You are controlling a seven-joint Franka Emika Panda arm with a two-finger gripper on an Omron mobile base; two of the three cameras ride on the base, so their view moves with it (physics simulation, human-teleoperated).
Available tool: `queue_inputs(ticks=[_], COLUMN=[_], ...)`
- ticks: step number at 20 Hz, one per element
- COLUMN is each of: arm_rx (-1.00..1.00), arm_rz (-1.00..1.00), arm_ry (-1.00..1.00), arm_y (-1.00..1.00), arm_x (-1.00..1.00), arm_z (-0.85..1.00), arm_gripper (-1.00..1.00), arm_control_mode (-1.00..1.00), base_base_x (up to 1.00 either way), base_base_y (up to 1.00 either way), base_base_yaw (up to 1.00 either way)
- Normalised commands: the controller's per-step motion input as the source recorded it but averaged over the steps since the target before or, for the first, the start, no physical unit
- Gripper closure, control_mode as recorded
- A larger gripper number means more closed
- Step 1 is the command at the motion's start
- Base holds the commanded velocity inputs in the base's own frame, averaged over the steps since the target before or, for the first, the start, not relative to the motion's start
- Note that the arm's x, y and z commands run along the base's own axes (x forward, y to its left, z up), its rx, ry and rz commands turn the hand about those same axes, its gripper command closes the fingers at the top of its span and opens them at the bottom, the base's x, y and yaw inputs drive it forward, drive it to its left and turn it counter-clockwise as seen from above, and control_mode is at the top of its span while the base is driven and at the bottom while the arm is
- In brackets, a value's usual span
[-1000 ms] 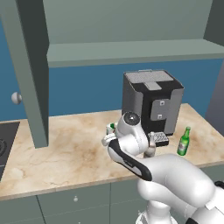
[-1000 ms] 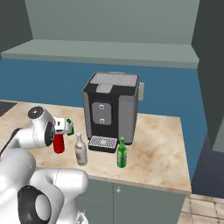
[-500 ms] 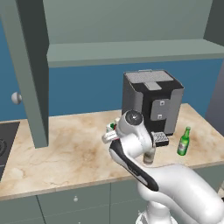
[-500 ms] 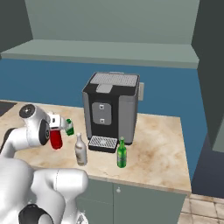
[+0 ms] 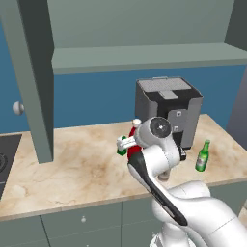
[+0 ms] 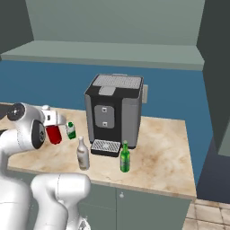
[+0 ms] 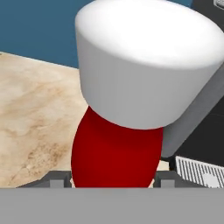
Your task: Sort all alcoholic drinks to one cabinet, and non-alcoholic drinks to the other.
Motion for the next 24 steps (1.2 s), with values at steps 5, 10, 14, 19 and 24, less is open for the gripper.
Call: queue_inputs(ticks=[5,10,14,19,24], arm_rx=[0.04,0.06,0.04,0.04,0.0], arm_rz=[0.0,0.0,0.0,0.0,-0.02], arm_ry=[-0.05,-0.03,-0.06,-0.07,-0.09], arm_y=[-0.22,-0.22,-0.22,-0.22,-0.24], arm_x=[-0.31,-0.34,-0.36,-0.32,-0.23], arm_z=[0.88,0.83,0.78,0.74,0.66], arm_gripper=[1.0,1.0,1.0,1.0,1.0], arm_control_mode=[-1.0,-1.0,-1.0,-1.0,-1.0], base_base_x=[0.0,0.0,0.0,0.0,0.0], base_base_y=[0.0,0.0,0.0,0.0,0.0], base_base_yaw=[0.0,0.0,0.0,0.0,0.0])
